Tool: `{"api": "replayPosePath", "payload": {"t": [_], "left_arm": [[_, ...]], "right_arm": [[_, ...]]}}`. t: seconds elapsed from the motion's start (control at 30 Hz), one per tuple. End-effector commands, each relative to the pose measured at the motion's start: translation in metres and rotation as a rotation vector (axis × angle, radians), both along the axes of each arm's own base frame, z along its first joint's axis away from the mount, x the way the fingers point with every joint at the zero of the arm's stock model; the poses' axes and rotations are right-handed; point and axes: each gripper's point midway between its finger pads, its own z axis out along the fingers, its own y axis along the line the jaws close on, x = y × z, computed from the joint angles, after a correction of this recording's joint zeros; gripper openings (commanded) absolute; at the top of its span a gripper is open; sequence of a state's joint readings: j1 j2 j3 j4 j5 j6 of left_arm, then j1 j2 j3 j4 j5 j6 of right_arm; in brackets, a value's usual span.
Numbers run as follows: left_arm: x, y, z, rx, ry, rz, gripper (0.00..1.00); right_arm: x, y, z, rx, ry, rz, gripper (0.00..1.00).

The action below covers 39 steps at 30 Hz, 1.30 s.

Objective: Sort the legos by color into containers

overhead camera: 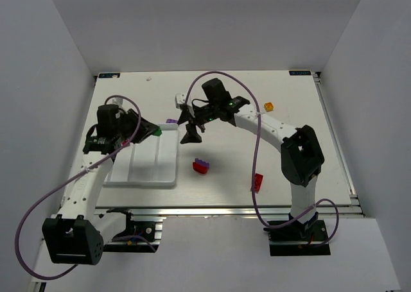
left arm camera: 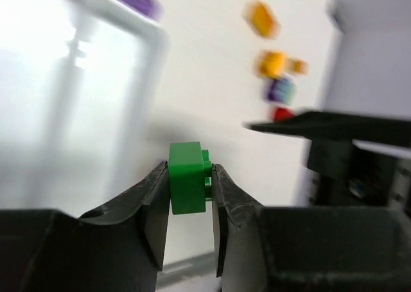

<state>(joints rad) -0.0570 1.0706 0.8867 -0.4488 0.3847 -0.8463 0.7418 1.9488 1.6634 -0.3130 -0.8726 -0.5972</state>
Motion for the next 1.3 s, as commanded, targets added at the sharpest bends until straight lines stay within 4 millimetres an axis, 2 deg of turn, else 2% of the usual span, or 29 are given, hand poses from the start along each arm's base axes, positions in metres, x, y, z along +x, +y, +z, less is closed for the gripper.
{"api": "replayPosePath", "payload": {"t": [0.0, 0.03, 0.07, 0.1, 0.2, 0.3, 0.57, 0.73, 0.83, 0.97, 1.0, 1.1, 1.2, 1.27], "left_arm": [[-0.029, 0.088, -0.040, 0.363, 0.226, 0.189, 0.06], [-0.030, 0.106, -0.038, 0.438, 0.240, 0.206, 0.06], [-0.040, 0.139, -0.042, 0.538, 0.306, 0.304, 0.06], [-0.042, 0.153, -0.041, 0.597, 0.327, 0.332, 0.05], [-0.050, 0.192, -0.044, 0.764, 0.417, 0.380, 0.05], [-0.049, 0.211, -0.055, 0.853, 0.491, 0.382, 0.05], [-0.032, 0.243, -0.075, 0.974, 0.561, 0.404, 0.05], [-0.020, 0.252, -0.091, 0.976, 0.591, 0.395, 0.06], [-0.014, 0.250, -0.106, 0.960, 0.609, 0.368, 0.13], [-0.012, 0.251, -0.118, 0.959, 0.635, 0.354, 0.40], [-0.011, 0.250, -0.119, 0.958, 0.636, 0.355, 0.50], [-0.008, 0.250, -0.118, 0.946, 0.630, 0.362, 0.67], [-0.007, 0.247, -0.112, 0.930, 0.609, 0.372, 0.73], [-0.007, 0.244, -0.105, 0.910, 0.588, 0.381, 0.74]], "right_arm": [[0.013, -0.021, 0.013, 0.000, -0.077, -0.063, 0.90], [0.016, -0.027, 0.013, -0.002, -0.084, -0.075, 0.90], [0.016, -0.032, 0.006, -0.017, -0.076, -0.082, 0.89], [0.017, -0.036, 0.004, -0.022, -0.076, -0.087, 0.89], [0.017, -0.046, 0.000, -0.034, -0.086, -0.100, 0.89], [0.021, -0.055, -0.006, -0.052, -0.088, -0.112, 0.89], [0.037, -0.079, -0.008, -0.080, -0.102, -0.154, 0.89], [0.050, -0.096, -0.006, -0.083, -0.095, -0.201, 0.89], [0.055, -0.104, -0.006, -0.087, -0.097, -0.226, 0.90], [0.061, -0.112, -0.004, -0.093, -0.096, -0.257, 0.89], [0.062, -0.112, -0.003, -0.092, -0.099, -0.262, 0.89], [0.067, -0.119, 0.000, -0.095, -0.102, -0.287, 0.90], [0.074, -0.127, 0.006, -0.097, -0.120, -0.322, 0.89], [0.082, -0.136, 0.013, -0.095, -0.147, -0.360, 0.89]]}}
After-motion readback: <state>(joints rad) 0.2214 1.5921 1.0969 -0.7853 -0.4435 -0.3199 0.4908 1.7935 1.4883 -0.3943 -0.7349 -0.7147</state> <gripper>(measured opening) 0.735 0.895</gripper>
